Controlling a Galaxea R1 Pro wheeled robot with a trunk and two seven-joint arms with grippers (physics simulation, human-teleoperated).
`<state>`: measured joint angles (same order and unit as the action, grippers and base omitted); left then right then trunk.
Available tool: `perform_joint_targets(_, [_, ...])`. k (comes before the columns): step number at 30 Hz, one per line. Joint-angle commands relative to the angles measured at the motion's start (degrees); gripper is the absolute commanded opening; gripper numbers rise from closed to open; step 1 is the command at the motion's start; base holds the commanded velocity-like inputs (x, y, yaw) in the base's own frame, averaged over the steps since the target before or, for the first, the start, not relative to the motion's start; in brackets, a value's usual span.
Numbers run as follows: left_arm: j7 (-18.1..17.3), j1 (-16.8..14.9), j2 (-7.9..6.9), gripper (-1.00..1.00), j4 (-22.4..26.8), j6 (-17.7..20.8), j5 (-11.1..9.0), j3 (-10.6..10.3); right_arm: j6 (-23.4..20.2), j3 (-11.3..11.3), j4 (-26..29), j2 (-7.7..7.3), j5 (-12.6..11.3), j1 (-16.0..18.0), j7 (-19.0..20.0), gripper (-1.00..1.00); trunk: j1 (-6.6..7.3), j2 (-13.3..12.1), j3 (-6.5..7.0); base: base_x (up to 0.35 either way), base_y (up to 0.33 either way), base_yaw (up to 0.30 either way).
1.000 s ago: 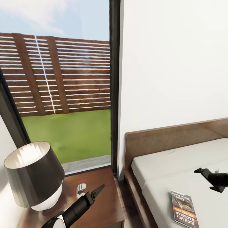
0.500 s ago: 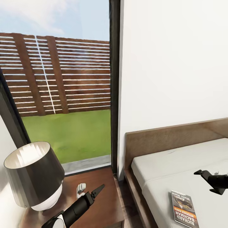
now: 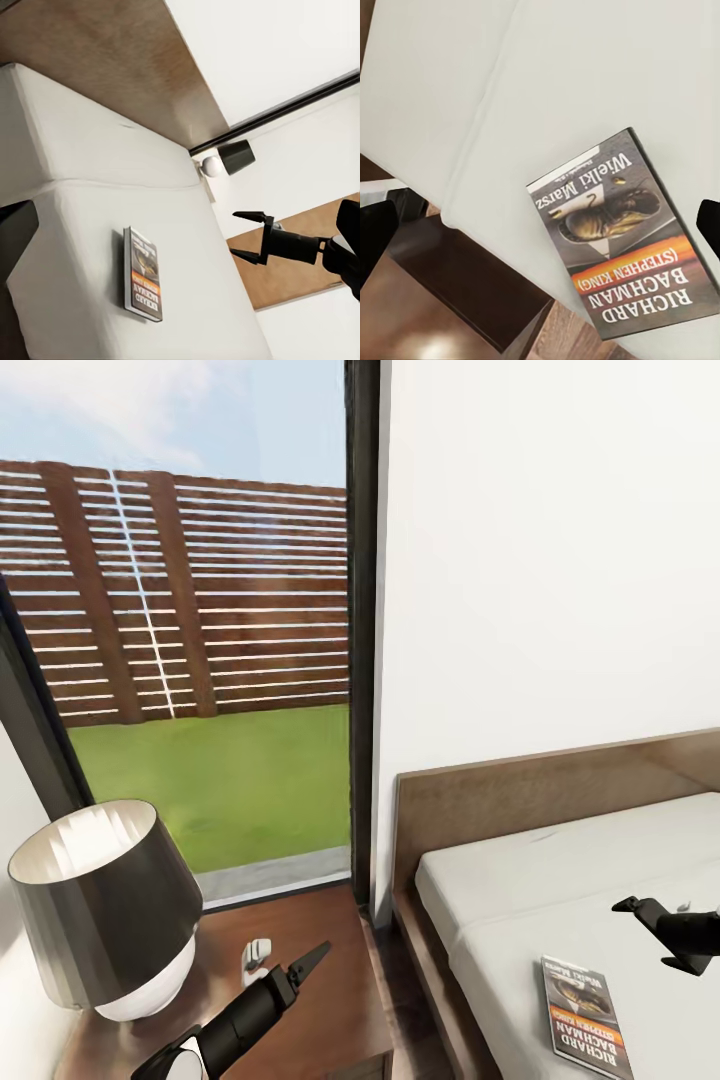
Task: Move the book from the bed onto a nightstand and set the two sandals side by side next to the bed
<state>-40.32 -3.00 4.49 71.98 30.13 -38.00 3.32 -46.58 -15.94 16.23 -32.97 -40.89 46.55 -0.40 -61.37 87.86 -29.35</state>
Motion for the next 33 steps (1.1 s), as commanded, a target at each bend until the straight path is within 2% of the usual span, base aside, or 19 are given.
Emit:
perform_joint_targets(1, [-0.1, 0.0, 0.04, 1.00, 0.0, 0.4, -0.3, 0.1, -0.3, -0.3, 0.0, 0.01, 0.1, 0.0, 0.0, 1.00, 0.00, 0.0, -0.06, 0.000, 0.000, 0.000])
perform_joint_targets(16, [-0.2, -0.1, 0.10, 1.00, 0.9, 0.9, -0.5, 0.1, 0.6, -0.6, 0.0, 0.27, 0.1, 0.0, 0.0, 1.00, 0.00, 0.0, -0.06, 0.000, 0.000, 0.000])
perform_joint_targets(28, [0.1, -0.1, 0.61, 1.00, 3.0, 1.8, -0.6, 0.0, 1.7, -2.8, -0.1, 0.45, 0.0, 0.0, -0.1, 1.00, 0.00, 0.0, -0.06, 0.000, 0.000, 0.000])
perform_joint_targets(33, [0.1, -0.1, 0.48, 1.00, 3.2, 1.8, -0.6, -0.8, 1.9, -3.6, -1.4, 0.45, 0.0, 0.0, -0.1, 1.00, -1.10, 2.0, -0.96, 0.000, 0.000, 0.000])
